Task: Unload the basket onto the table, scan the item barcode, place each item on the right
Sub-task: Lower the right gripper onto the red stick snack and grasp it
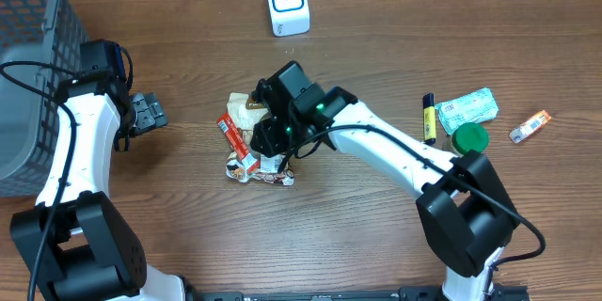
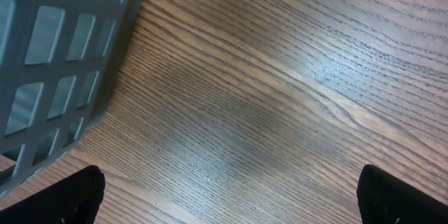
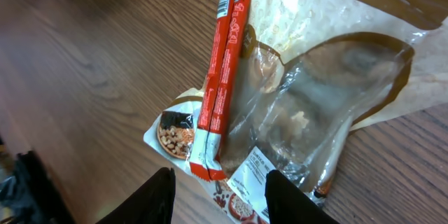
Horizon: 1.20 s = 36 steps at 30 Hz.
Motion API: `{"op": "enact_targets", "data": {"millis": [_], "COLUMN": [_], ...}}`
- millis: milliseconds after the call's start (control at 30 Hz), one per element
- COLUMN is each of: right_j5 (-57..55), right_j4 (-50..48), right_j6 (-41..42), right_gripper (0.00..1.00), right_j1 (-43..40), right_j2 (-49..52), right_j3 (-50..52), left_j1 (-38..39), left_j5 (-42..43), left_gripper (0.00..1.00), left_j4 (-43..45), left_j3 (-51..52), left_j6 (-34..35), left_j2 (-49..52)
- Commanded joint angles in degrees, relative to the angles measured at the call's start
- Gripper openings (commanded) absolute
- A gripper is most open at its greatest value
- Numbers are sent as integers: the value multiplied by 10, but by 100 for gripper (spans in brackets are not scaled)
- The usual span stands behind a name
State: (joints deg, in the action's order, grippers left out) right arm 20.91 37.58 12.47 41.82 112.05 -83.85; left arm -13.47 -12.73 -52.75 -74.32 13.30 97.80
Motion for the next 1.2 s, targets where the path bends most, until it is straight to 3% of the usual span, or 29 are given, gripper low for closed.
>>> {"op": "enact_targets", "data": {"millis": [0, 533, 733, 800, 1067, 1133, 1167], "right_j5": [-33, -33, -33, -33, -1, 45, 98], "right_j4": [-8, -43, -43, -42, 42, 62, 81], "right_j6": [13, 26, 26, 26, 22, -24, -89], "right_gripper": [43, 42, 10, 4, 3, 4, 4], "right_j1": [14, 48, 48, 46, -2, -20, -33], "right_j2": [3, 73, 73, 70, 4, -23, -45], "right_j3": [3, 3, 3, 0, -15, -15, -15], "left_j1": [5, 5, 4, 4, 4, 4, 4], "left_j5": [-8, -8, -8, -8, -8, -8, -8], "left_gripper": [100, 100, 100, 100, 100, 100, 100], "left_j4": [-1, -1, -1, -1, -1, -1, -1], "left_j3": [-9, -9, -8, -9, -9, -9, -9], "left_j6": [-6, -7, -7, -6, -7, -7, -7], "left_j2": [-12, -12, -12, -12, -12, -12, -12]}}
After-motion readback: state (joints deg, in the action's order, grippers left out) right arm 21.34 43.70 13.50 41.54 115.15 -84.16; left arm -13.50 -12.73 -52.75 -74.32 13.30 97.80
